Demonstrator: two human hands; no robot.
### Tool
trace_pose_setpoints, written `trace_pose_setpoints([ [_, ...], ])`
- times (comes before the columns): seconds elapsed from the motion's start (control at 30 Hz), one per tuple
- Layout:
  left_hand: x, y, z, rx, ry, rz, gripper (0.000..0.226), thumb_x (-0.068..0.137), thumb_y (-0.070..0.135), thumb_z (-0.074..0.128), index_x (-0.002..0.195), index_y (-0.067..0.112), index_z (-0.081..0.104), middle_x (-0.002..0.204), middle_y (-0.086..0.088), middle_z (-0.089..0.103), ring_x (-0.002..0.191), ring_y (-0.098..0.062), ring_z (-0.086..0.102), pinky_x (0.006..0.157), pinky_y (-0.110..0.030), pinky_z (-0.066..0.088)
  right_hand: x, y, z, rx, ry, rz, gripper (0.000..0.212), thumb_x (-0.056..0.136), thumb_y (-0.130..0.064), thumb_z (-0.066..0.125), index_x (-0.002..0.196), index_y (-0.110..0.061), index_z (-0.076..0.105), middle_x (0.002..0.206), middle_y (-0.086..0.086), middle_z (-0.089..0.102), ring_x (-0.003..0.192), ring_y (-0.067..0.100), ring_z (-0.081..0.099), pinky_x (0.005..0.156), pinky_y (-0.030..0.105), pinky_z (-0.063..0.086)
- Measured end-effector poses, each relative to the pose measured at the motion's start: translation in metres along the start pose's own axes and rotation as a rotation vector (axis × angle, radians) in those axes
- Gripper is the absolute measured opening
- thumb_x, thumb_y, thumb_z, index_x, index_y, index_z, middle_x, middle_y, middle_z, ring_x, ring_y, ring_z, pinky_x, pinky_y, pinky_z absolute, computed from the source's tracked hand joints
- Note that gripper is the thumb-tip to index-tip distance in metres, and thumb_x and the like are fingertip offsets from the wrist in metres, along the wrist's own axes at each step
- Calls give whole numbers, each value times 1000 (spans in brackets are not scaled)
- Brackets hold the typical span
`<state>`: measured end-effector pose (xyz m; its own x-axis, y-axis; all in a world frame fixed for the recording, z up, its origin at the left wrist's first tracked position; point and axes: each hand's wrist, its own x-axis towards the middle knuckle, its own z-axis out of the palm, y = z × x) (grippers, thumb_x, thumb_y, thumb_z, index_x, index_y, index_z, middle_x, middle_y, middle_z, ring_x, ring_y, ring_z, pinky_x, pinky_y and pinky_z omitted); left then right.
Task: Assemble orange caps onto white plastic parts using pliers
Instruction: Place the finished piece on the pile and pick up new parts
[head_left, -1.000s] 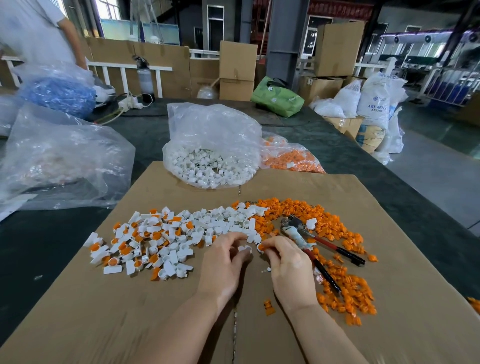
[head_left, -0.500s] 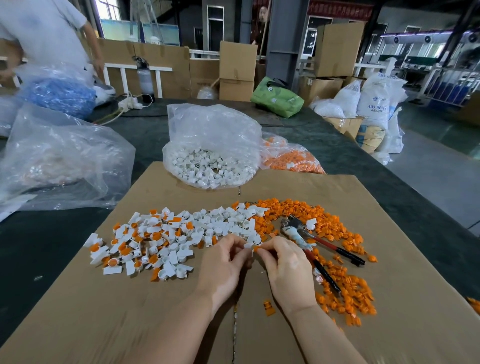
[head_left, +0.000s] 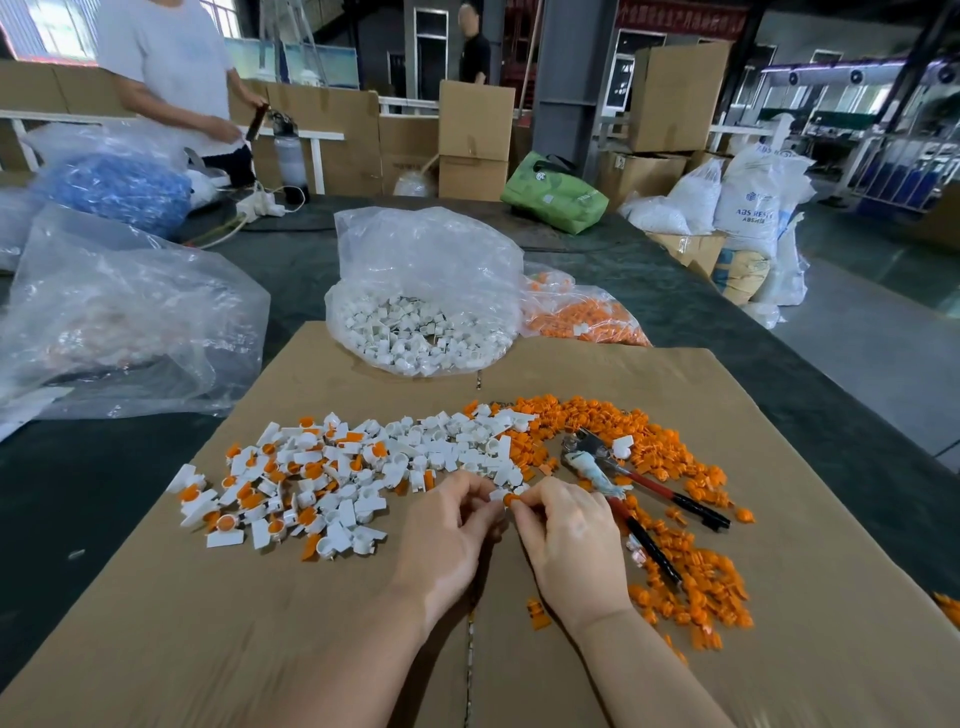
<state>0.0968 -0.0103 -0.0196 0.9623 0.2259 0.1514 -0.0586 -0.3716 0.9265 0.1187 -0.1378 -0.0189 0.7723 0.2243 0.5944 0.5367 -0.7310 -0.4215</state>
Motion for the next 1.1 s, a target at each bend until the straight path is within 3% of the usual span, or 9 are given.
trace_pose_setpoints([
  [0.27, -1, -3, 2, 73, -14, 34, 13, 91, 17, 60, 81, 26, 59, 71, 6, 65, 67, -1, 59, 60, -8, 43, -1, 2, 1, 15, -30, -37, 23, 71, -6, 79, 64, -9, 58, 58, -1, 58, 54, 17, 54, 55, 32, 46],
  [0.4, 2, -3, 1, -26, 35, -38, 15, 93, 19, 57, 84, 31, 58, 77, 7, 64, 71, -1, 59, 60, -5, 41, -2, 3, 0, 121, -51, -23, 9, 78, -14, 75, 77, -11, 67, 72, -2, 63, 69, 14, 59, 63, 26, 50],
  [0.5, 3, -3, -1, -75, 37, -67, 17, 94, 17, 55, 86, 33, 58, 79, 8, 64, 69, 7, 59, 59, -4, 41, -2, 1, -3, 159, -61, -39, 18, 77, -14, 76, 93, -12, 68, 82, -5, 61, 76, 9, 57, 68, 17, 46],
  [0.6, 3, -3, -1, -77, 21, -56, 18, 93, 17, 56, 86, 34, 59, 79, 8, 64, 71, 9, 58, 59, -2, 40, -1, 1, -5, 176, -81, -79, 26, 79, -9, 74, 104, -12, 69, 87, -4, 61, 81, 10, 58, 72, 20, 49],
  [1.1, 3, -3, -2, -48, 10, -64, 14, 93, 20, 56, 85, 30, 61, 76, 5, 65, 70, 3, 60, 60, -5, 43, 0, 2, -4, 160, -81, -104, 20, 82, -8, 71, 100, -12, 71, 85, -3, 63, 82, 12, 58, 74, 24, 51],
])
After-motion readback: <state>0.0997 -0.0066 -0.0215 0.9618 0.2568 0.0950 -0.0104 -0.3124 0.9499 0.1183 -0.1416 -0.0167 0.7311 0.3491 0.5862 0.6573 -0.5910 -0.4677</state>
